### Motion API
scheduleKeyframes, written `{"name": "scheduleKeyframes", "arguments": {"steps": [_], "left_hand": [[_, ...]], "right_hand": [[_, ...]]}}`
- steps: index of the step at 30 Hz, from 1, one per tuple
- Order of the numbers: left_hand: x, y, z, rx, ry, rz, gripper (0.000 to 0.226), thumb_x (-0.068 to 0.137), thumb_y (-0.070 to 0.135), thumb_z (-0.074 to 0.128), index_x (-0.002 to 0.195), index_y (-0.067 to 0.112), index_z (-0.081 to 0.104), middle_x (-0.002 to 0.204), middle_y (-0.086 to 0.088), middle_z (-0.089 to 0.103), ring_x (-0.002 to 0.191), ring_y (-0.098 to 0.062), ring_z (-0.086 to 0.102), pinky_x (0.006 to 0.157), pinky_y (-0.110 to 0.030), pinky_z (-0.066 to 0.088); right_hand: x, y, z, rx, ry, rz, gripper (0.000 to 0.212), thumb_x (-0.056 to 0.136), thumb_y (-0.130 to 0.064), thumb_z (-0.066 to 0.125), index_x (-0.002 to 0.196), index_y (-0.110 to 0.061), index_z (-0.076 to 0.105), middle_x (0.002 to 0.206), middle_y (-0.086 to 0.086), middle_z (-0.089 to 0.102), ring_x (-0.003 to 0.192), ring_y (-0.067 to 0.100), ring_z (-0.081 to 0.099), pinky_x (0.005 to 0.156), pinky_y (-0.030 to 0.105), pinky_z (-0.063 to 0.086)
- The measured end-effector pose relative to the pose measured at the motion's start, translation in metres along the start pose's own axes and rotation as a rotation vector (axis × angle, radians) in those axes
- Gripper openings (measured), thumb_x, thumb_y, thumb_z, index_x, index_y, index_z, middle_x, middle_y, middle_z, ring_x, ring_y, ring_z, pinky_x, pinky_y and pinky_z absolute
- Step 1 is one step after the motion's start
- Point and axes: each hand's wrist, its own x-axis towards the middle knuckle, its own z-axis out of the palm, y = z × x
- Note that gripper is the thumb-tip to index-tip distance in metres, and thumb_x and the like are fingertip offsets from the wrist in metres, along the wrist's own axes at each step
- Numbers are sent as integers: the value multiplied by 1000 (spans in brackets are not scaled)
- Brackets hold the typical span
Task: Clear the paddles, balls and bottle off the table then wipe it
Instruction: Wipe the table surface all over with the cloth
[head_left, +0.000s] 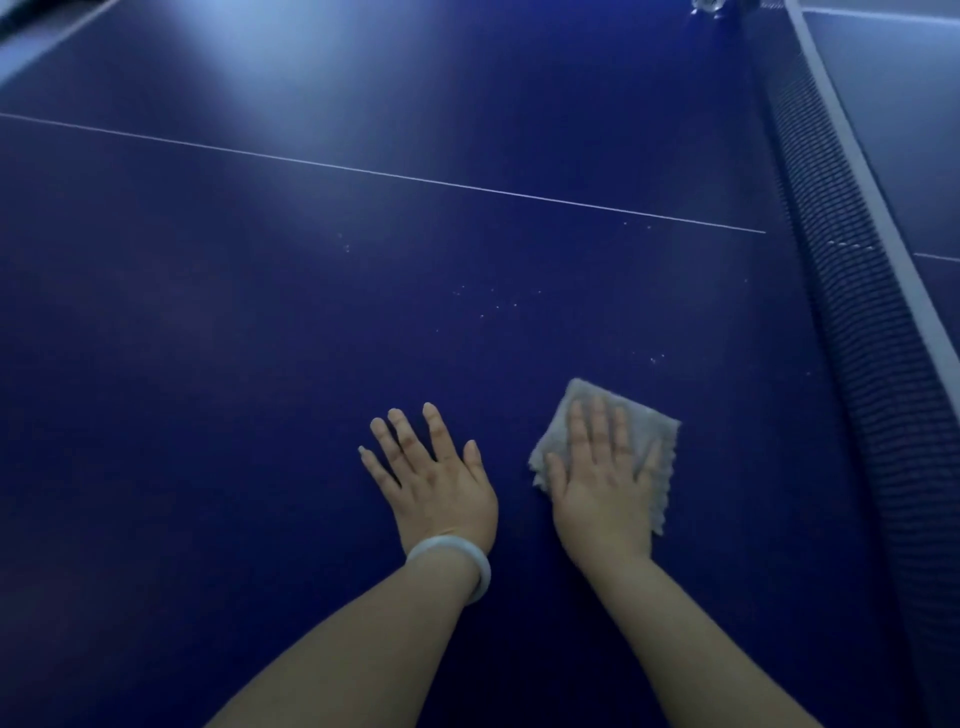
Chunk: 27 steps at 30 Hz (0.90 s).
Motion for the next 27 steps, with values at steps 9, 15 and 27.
{"name": "scheduleKeyframes", "arguments": {"steps": [9, 15, 27], "left_hand": [[-1, 1, -4, -42, -4, 15, 68, 97, 50, 10, 155, 17, 0, 161, -20, -4, 148, -36, -13, 119, -57, -6], [-5, -11, -12, -286, 22, 172, 60, 99, 38, 41, 153, 16, 25, 161, -16, 8, 150, -28, -6, 122, -49, -6], [12, 98, 10, 12, -15, 545, 70, 97, 55, 6, 156, 17, -3, 162, -12, -5, 149, -28, -14, 121, -44, -11]], "right_hand": [[19, 104, -9, -12, -7, 239, 67, 92, -57, -11, 152, -28, -16, 160, -7, -23, 143, 8, -29, 118, 54, -13], [26, 111, -17, 3, -112, 181, 64, 94, -55, -5, 148, -28, -27, 159, -5, -30, 145, 14, -30, 115, 54, -21], [34, 149, -22, 24, -83, 75, 61, 97, -53, 4, 146, -35, -29, 154, -15, -35, 140, 5, -36, 113, 47, -27]]}}
